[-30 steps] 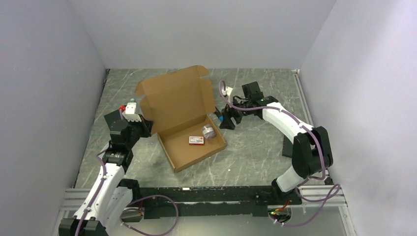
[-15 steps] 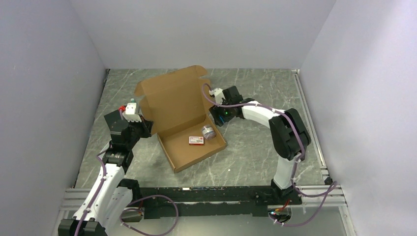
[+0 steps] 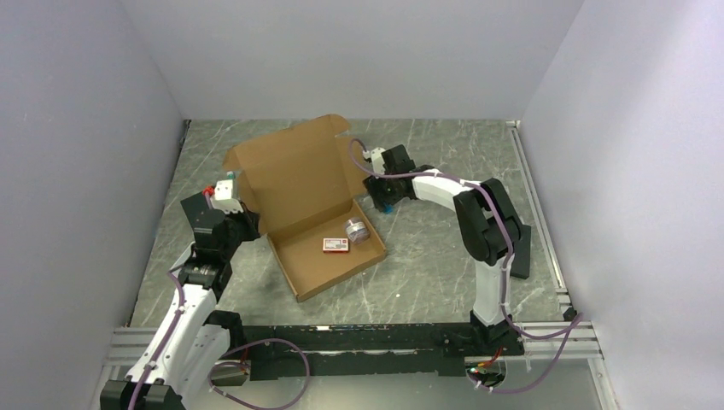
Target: Fold the paper box
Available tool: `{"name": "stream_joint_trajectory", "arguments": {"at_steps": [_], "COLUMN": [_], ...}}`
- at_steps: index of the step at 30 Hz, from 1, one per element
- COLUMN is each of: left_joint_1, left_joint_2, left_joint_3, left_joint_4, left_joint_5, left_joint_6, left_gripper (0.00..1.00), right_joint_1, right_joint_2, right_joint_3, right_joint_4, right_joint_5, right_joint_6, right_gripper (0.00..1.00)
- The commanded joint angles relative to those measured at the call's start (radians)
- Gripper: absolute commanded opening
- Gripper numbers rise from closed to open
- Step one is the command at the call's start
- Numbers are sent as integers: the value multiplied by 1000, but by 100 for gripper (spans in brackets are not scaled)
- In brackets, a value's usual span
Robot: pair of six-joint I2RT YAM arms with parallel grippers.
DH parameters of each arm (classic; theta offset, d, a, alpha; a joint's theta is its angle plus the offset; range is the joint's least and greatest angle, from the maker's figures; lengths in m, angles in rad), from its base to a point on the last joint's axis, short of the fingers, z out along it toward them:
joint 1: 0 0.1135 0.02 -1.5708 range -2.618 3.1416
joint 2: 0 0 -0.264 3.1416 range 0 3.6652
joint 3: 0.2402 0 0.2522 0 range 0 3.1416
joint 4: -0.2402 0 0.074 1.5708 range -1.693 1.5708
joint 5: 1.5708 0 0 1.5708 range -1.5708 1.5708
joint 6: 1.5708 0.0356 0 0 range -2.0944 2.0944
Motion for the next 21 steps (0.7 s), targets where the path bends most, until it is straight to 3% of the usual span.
{"name": "stream_joint_trajectory", "arguments": {"at_steps": [1,8,21], "left_joint_1": [-7,-13,-17], "left_joint_2": [-6,-9,12], "left_joint_3": [21,19,13], "left_joint_4": [17,18,54], "left_joint_5": [-56,-62,-7], "left_joint_6": [-9,-11,-15], "left_gripper": [0,0,0], "right_joint_1": [2,-17,-147], "right_joint_2": [13,6,-204], "right_joint_3": [41,25,-103], "right_joint_4": [-5,-23,7], "right_joint_5": [30,46,-78], "right_joint_6": [6,3,-11], "right_gripper": [45,22,10]}}
